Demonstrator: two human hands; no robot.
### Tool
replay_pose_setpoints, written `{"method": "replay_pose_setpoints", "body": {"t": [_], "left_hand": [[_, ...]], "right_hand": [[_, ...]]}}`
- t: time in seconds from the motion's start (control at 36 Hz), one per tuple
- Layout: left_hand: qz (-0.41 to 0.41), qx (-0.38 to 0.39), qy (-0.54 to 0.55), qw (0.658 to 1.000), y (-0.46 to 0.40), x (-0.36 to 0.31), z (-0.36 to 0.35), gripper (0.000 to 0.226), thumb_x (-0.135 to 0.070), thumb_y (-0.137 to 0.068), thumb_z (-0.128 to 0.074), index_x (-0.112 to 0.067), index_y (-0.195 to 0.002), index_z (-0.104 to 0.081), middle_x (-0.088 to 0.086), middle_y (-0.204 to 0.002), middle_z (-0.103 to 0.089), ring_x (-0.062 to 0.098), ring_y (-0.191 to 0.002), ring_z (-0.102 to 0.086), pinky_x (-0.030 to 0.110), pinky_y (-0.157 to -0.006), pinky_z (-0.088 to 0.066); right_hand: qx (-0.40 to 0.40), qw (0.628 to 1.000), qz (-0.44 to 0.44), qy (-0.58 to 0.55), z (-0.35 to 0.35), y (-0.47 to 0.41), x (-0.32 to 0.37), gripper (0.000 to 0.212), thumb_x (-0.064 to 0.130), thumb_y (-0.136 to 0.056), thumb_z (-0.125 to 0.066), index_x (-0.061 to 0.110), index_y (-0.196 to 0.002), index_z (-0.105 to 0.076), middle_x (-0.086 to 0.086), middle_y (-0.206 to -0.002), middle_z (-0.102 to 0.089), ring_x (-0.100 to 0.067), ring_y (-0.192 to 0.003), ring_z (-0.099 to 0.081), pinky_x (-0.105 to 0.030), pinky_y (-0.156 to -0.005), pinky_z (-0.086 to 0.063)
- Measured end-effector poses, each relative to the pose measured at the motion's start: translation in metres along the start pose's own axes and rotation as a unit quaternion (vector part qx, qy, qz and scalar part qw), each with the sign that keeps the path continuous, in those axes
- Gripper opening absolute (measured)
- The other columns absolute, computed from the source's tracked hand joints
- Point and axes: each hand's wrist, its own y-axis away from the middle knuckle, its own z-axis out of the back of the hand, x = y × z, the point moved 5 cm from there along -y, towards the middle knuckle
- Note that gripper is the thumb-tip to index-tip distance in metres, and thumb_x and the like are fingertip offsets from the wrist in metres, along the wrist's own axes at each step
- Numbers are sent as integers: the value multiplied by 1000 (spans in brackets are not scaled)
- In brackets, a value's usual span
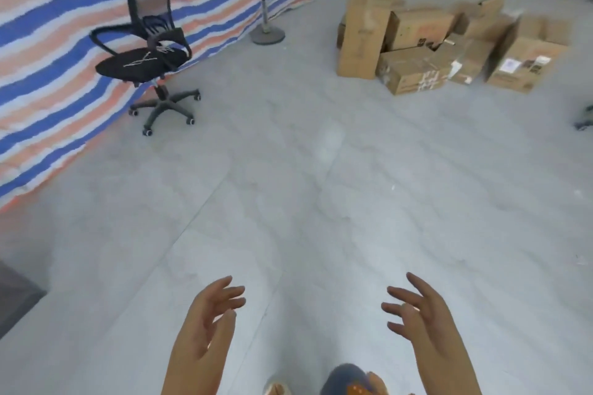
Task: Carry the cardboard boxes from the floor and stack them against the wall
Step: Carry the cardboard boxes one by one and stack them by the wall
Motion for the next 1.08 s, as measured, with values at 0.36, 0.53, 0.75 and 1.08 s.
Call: {"method": "replay_pose_setpoints", "body": {"t": [0.36,0.53,0.75,1.08], "left_hand": [[-4,89,-4,996,-165,-28,-150,32,-32,-73,-53,-55,-92,-64,-10,-105,-69,10,-94,-67,35,-89,-48],[-14,113,8,994,-237,-64,-259,31,-45,-65,-52,-56,-92,-64,-10,-105,-69,9,-93,-67,33,-87,-50],[2,133,18,991,-314,-84,-362,37,-24,-76,-51,-19,-112,-59,-9,-104,-70,11,-93,-68,36,-89,-49],[23,162,1,987,-490,-98,-502,30,-35,-77,-58,-27,-106,-63,-6,-103,-70,10,-93,-67,34,-86,-54]], "right_hand": [[-111,993,-23,-32,76,-160,8,56,62,-67,-73,31,-110,-55,-1,-98,-72,-11,-81,-70,-20,-63,-56],[-135,991,-2,6,141,-271,47,31,4,-96,-45,25,-116,-56,-1,-97,-71,-12,-83,-70,-22,-70,-57],[-149,988,-17,27,190,-378,59,33,7,-96,-46,35,-113,-54,10,-100,-71,-10,-86,-69,-24,-74,-56],[-207,977,-41,29,237,-572,64,32,7,-97,-46,33,-112,-55,1,-100,-71,-10,-85,-70,-20,-70,-56]]}}
